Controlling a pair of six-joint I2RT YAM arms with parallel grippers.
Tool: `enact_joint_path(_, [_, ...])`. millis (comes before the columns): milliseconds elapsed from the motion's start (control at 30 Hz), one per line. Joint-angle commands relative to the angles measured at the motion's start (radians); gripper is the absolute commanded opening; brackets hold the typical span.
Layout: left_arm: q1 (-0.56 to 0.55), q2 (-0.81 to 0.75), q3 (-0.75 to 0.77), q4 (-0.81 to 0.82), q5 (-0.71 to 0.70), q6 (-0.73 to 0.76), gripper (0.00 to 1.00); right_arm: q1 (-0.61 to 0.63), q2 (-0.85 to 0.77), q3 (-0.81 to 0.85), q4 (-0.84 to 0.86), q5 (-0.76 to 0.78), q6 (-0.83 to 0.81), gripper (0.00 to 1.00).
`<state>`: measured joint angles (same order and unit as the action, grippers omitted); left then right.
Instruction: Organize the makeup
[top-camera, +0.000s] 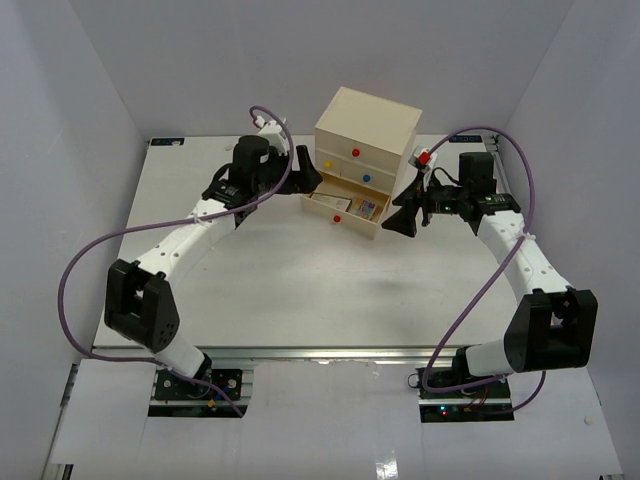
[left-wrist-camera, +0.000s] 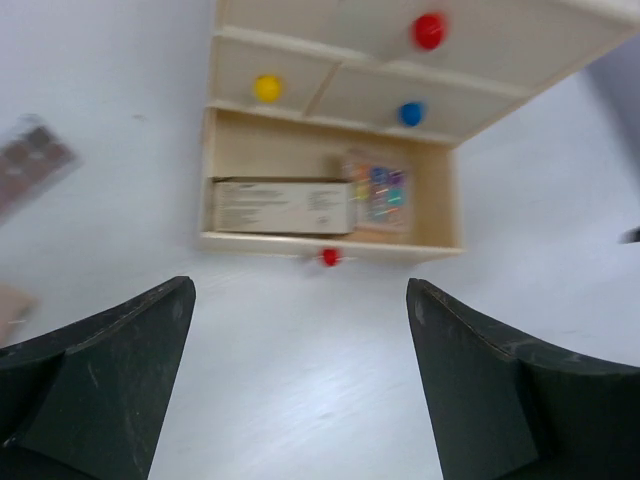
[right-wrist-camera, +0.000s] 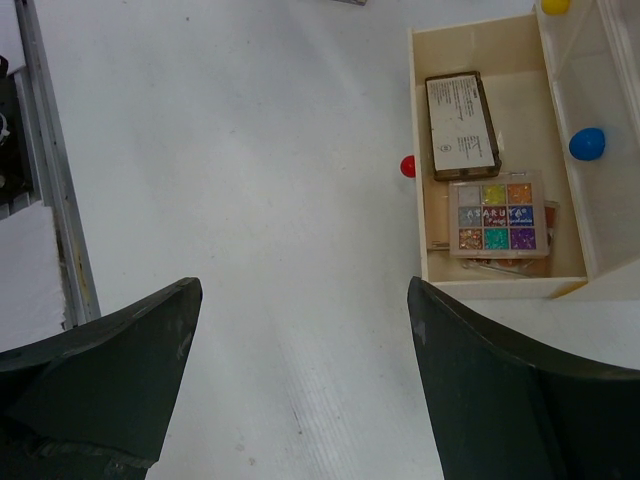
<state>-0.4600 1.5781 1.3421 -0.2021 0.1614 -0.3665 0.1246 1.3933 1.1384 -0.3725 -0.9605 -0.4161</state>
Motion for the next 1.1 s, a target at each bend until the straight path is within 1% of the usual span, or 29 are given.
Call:
enact_joint_path(0, [0.02,0.08,0.017,-0.284,-0.136,0.628,0.98,-0.003,-0.002,-0.006,0.003,-0.04,-0.012,0.9])
enact_joint_path(67, [0.065,0.095,-0.005,-0.274,-0.194,0.689,0.98,-0.003,0.002,-0.006,0.003,-0.04,-0.012,0.9])
enact_joint_path(200, [0.151,0.156,0.034,-0.28,-0.216,0.775,0.98,-0.003,0.011,-0.008,0.002,-0.041,-0.012,0.9])
enact_joint_path(333, [0.183,0.186,0.057,-0.243,-0.251,0.877,0.98,-0.003,0.02,-0.008,0.003,-0.047,-0.012,0.9])
enact_joint_path(400, [0.218,0.217,0.058,-0.216,-0.221,0.927,0.98,-0.003,0.027,-0.009,0.001,-0.05,-0.012,0.9])
enact_joint_path(533, [0.281,0.3,0.102,-0.233,-0.157,0.928,0.98,-0.003,0.035,-0.008,0.0,-0.05,-0.014,0.9])
enact_joint_path(600, [0.314,0.345,0.11,-0.234,-0.08,0.924,0.98,-0.003,0.037,-0.006,0.0,-0.049,-0.015,0.9])
enact_joint_path(667, [0.333,0.383,0.126,-0.238,-0.047,0.914,0.98,-0.003,0.04,-0.006,0.0,-0.049,-0.015,0.9])
enact_joint_path(967, [0.343,0.474,0.172,-0.258,0.009,0.899,0.96,-0.003,0.055,-0.006,-0.006,-0.044,-0.02,0.9])
enact_joint_path(1067, [0.359,0.489,0.188,-0.258,0.019,0.893,0.94,-0.003,0.056,-0.005,-0.006,-0.044,-0.021,0.9])
